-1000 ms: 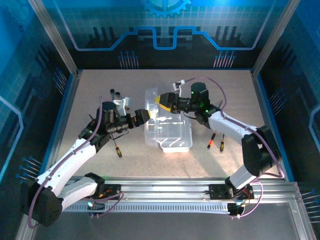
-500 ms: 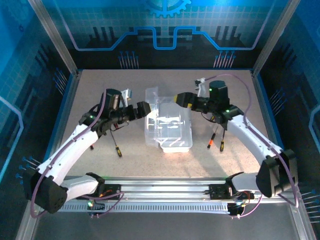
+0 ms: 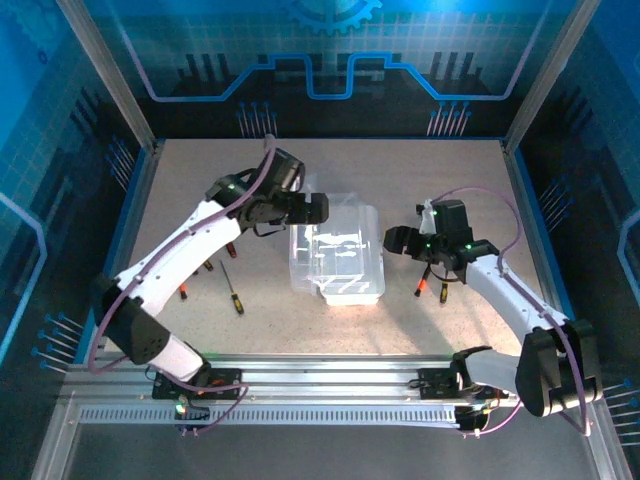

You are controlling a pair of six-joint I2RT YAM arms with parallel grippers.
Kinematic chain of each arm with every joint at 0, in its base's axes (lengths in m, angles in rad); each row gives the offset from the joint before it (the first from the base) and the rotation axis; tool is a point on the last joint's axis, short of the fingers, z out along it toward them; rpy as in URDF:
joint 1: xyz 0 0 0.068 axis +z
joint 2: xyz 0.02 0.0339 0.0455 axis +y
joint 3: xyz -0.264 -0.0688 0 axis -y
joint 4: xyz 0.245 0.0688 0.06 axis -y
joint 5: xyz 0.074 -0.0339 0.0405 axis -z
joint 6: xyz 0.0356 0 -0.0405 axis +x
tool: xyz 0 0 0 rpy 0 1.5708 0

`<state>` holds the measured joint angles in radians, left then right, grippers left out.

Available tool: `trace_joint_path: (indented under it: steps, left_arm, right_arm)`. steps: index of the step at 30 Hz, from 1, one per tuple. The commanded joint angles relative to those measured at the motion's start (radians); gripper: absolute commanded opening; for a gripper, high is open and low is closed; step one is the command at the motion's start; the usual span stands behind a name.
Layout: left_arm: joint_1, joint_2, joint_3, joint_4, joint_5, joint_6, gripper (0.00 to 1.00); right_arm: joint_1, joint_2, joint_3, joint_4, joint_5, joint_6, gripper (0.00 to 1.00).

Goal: Pack the tool kit

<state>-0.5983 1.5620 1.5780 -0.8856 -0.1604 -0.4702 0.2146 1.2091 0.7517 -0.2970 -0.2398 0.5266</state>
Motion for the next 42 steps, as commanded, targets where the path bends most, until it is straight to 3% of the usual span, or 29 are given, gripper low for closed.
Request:
trace_joint_path:
  steps: [1,8,19,25,32,39,42]
  left_arm:
    - [-0.019,0.048,0.053,-0.103,-0.093,0.033,0.99]
    - [-0.032,0.089,0.031,-0.077,-0.059,0.036,0.99]
    - [-0.015,0.002,-0.127,0.044,0.015,0.056,0.74]
    - [0.007,-0.09,-0.256,0.163,0.072,0.076,0.72]
    - [0.136,-0.244,-0.509,0.373,0.13,0.011,0.73]
    - [0.276,-0.339,-0.785,0.647,0.232,-0.122,0.75]
    - [0.282,-0.345,-0.823,0.671,0.214,-0.133,0.77]
  right_arm:
    - [-0.018,0.009,-0.025,0.033,-0.015,-0.025,0.76]
    - [-0.012,0.07,-0.073,0.108,-0.07,-0.005,0.73]
    - [0.053,0.212,-0.035,0.162,-0.084,0.005,0.67]
    - [0.072,0.263,-0.026,0.164,-0.03,0.02,0.5]
    - [0.048,0.208,-0.076,0.161,0.046,0.042,0.35]
    - [0.044,0.192,-0.101,0.154,0.035,0.054,0.31]
    - [0.044,0.18,-0.109,0.148,0.037,0.057,0.3]
